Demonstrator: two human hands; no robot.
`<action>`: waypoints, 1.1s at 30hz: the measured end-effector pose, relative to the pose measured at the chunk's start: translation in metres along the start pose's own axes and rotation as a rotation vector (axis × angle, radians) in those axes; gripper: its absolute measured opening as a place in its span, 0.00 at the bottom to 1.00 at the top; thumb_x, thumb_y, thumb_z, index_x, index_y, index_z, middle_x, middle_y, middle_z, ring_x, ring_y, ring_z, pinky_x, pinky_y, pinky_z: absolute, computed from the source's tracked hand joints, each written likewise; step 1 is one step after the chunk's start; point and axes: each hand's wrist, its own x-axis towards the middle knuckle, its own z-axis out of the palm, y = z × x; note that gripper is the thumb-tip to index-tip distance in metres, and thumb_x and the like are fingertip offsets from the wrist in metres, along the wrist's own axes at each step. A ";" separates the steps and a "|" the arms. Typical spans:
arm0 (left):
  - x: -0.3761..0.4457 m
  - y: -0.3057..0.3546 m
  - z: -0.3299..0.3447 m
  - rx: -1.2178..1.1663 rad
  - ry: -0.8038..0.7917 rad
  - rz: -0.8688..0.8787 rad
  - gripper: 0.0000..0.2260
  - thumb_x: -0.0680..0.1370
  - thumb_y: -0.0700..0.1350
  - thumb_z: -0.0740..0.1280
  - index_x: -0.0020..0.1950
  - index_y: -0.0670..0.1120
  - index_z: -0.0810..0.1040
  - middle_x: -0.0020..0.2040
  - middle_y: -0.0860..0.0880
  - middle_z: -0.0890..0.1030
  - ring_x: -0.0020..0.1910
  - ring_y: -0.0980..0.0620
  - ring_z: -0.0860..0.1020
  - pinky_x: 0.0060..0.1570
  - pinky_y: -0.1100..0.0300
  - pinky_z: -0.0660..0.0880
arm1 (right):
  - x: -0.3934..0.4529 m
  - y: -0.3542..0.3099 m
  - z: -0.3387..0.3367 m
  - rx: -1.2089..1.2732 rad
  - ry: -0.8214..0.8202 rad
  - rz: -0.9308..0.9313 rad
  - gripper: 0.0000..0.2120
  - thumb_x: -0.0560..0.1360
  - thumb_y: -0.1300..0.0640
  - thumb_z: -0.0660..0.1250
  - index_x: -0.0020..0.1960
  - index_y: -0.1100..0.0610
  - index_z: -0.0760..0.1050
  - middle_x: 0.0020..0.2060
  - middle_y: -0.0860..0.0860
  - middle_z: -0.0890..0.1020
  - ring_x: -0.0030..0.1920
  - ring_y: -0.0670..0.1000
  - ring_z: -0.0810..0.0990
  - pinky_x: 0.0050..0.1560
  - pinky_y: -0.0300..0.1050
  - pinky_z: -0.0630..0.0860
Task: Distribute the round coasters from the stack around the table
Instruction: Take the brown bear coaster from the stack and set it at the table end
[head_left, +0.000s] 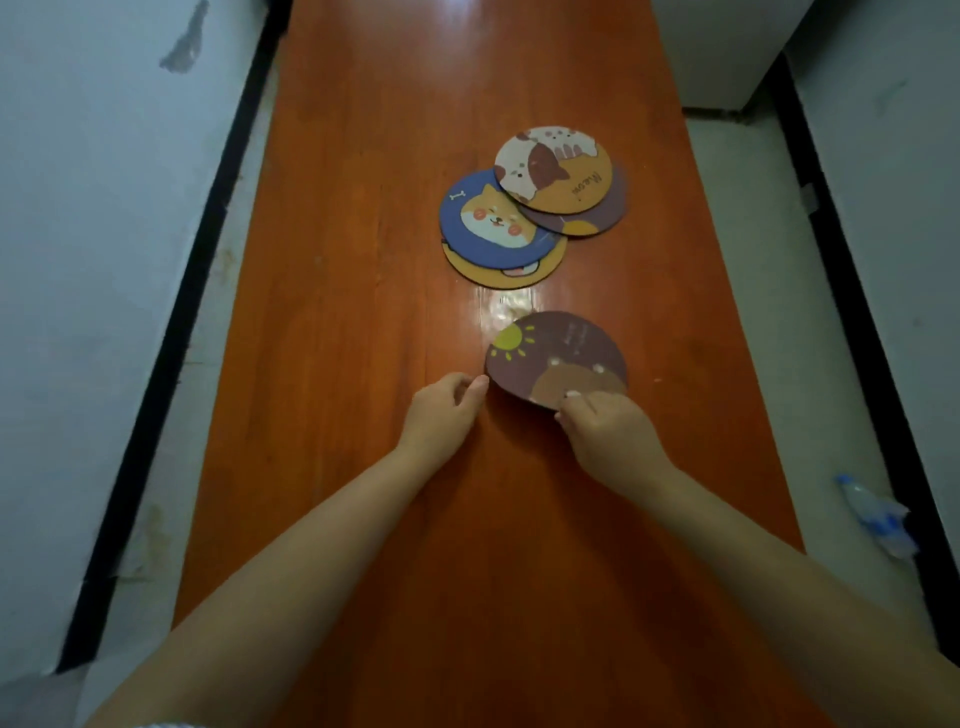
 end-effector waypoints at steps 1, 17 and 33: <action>-0.015 -0.001 0.002 -0.157 -0.045 -0.125 0.15 0.77 0.50 0.61 0.54 0.40 0.76 0.40 0.45 0.80 0.35 0.50 0.78 0.32 0.60 0.76 | -0.017 -0.014 -0.001 0.033 -0.020 0.007 0.10 0.59 0.71 0.77 0.28 0.66 0.75 0.22 0.61 0.78 0.22 0.59 0.77 0.20 0.42 0.73; -0.172 -0.086 -0.001 -0.099 -0.212 -0.176 0.08 0.75 0.38 0.66 0.53 0.42 0.72 0.32 0.48 0.74 0.32 0.50 0.75 0.35 0.56 0.76 | -0.120 -0.111 -0.009 0.217 -0.448 0.883 0.28 0.74 0.54 0.68 0.69 0.62 0.63 0.66 0.61 0.71 0.64 0.61 0.70 0.61 0.55 0.72; -0.207 -0.095 0.026 0.007 0.128 -0.201 0.12 0.71 0.38 0.69 0.54 0.41 0.74 0.47 0.42 0.80 0.42 0.50 0.74 0.39 0.58 0.72 | -0.170 -0.125 -0.016 0.466 -0.319 1.118 0.10 0.74 0.61 0.68 0.46 0.69 0.79 0.48 0.66 0.83 0.50 0.63 0.81 0.54 0.60 0.78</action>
